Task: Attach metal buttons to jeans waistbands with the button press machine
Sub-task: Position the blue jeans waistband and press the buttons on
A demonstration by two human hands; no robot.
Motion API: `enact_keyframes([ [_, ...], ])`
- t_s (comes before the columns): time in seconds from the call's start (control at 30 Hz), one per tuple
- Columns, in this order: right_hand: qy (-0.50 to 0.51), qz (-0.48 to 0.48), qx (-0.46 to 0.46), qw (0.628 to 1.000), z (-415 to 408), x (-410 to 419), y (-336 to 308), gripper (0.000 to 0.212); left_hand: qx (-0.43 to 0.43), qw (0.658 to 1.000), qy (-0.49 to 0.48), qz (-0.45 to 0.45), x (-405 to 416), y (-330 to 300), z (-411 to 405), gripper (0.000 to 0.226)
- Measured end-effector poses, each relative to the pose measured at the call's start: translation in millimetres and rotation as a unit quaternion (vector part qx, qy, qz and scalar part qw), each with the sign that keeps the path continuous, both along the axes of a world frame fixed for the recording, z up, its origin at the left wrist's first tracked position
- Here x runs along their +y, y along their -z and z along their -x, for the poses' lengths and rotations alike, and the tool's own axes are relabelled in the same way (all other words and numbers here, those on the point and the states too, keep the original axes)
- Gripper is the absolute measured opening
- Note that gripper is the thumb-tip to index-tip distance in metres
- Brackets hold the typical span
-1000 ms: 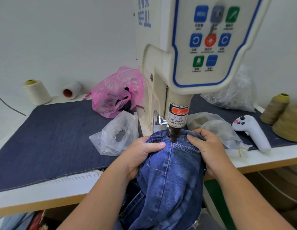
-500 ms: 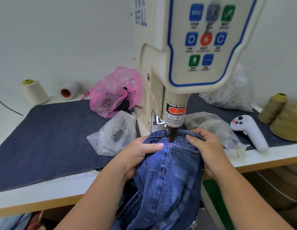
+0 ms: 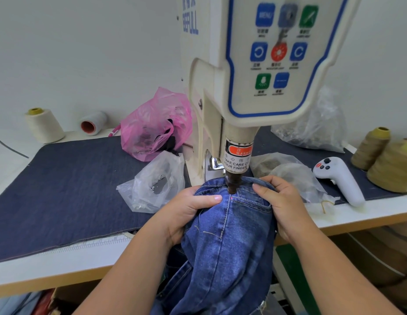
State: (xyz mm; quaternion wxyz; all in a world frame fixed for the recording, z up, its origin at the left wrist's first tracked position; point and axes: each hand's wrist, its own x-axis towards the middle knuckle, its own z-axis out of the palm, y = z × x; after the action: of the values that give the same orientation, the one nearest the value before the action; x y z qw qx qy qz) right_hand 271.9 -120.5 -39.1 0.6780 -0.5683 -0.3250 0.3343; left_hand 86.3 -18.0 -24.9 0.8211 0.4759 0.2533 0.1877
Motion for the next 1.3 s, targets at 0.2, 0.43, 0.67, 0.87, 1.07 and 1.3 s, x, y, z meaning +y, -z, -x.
enact_keyframes([
  [0.2, 0.004, 0.004, 0.002, 1.0, 0.2, 0.3, 0.1, 0.024, 0.011, 1.0, -0.009, 0.008, 1.4, 1.2, -0.5, 0.04],
  [0.43, -0.001, 0.013, 0.003, 1.0, 1.0, 0.3, -0.9, 0.006, 0.022, 1.0, -0.009, 0.007, 1.8, 1.9, 0.1, 0.048],
  [0.67, -0.003, 0.016, -0.004, 1.0, -0.5, 0.0, -0.7, 0.018, 0.027, 1.0, -0.007, 0.009, 2.1, 1.3, 0.3, 0.049],
  [0.87, -0.006, 0.016, 0.003, 1.0, 1.3, 0.2, -3.0, 0.024, 0.033, 0.999, -0.01, 0.01, 2.1, 0.9, 0.2, 0.052],
  [1.07, -0.009, 0.016, 0.003, 1.0, 0.8, 0.2, -2.9, 0.026, 0.037, 0.999, -0.013, 0.01, 2.5, 1.6, 0.1, 0.053],
  [1.3, -0.01, 0.011, 0.012, 1.0, 1.3, 1.0, -2.9, 0.028, 0.041, 0.999, -0.016, 0.006, 2.7, 1.9, 0.0, 0.048],
])
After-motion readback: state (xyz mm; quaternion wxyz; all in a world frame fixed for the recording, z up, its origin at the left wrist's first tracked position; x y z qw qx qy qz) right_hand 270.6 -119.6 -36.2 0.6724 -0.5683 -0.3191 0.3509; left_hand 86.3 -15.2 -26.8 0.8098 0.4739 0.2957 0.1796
